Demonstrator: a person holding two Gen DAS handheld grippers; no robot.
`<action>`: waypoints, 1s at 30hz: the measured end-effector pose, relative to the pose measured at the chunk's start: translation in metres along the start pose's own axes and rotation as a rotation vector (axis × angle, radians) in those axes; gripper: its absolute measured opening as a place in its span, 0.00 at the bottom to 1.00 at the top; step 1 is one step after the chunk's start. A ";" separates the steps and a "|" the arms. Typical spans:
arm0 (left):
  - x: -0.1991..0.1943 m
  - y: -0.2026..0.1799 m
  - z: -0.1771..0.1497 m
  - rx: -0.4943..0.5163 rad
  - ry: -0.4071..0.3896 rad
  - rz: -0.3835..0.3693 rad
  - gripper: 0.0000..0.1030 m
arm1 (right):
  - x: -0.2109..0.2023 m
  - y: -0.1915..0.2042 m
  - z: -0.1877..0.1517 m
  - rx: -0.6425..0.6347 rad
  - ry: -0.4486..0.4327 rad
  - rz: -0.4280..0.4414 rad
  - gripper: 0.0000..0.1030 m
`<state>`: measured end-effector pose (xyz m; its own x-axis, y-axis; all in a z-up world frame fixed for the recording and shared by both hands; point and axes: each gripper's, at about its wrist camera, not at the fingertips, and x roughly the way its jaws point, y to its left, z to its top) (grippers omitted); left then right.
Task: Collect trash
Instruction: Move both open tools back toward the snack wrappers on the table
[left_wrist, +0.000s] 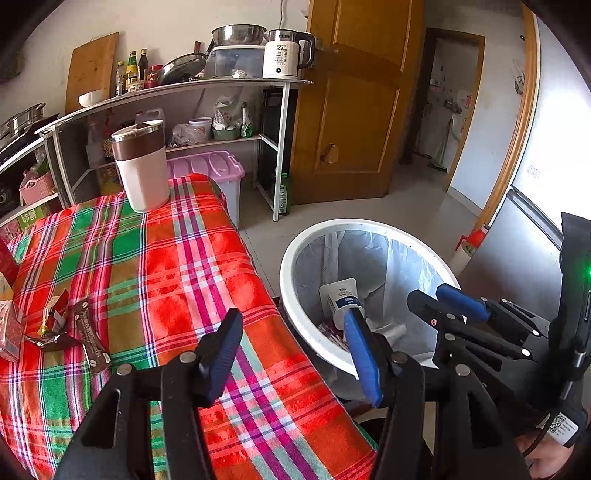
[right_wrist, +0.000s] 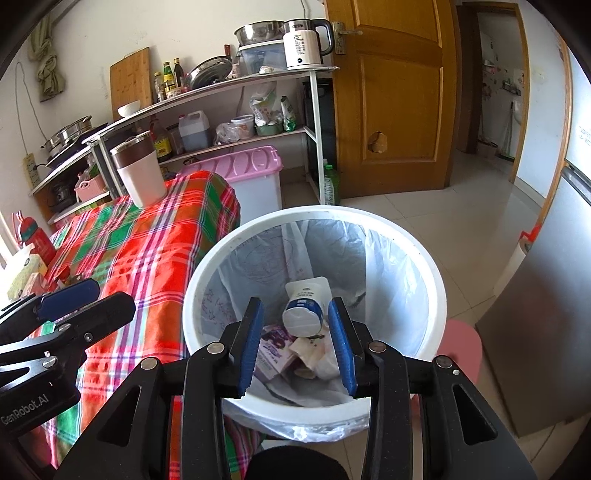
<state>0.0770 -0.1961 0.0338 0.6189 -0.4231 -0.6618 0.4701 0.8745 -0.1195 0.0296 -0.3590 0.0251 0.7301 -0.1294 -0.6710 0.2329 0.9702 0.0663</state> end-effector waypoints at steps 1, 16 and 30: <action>-0.002 0.002 -0.001 -0.004 -0.001 0.004 0.57 | -0.001 0.002 0.000 -0.001 -0.001 0.003 0.37; -0.034 0.036 -0.015 -0.052 -0.039 0.065 0.58 | -0.014 0.038 -0.001 -0.044 -0.020 0.062 0.37; -0.051 0.076 -0.031 -0.118 -0.054 0.125 0.59 | -0.013 0.084 -0.004 -0.107 -0.017 0.115 0.37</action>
<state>0.0616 -0.1005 0.0360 0.7026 -0.3186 -0.6363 0.3120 0.9416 -0.1269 0.0367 -0.2752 0.0363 0.7591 -0.0185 -0.6507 0.0776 0.9950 0.0623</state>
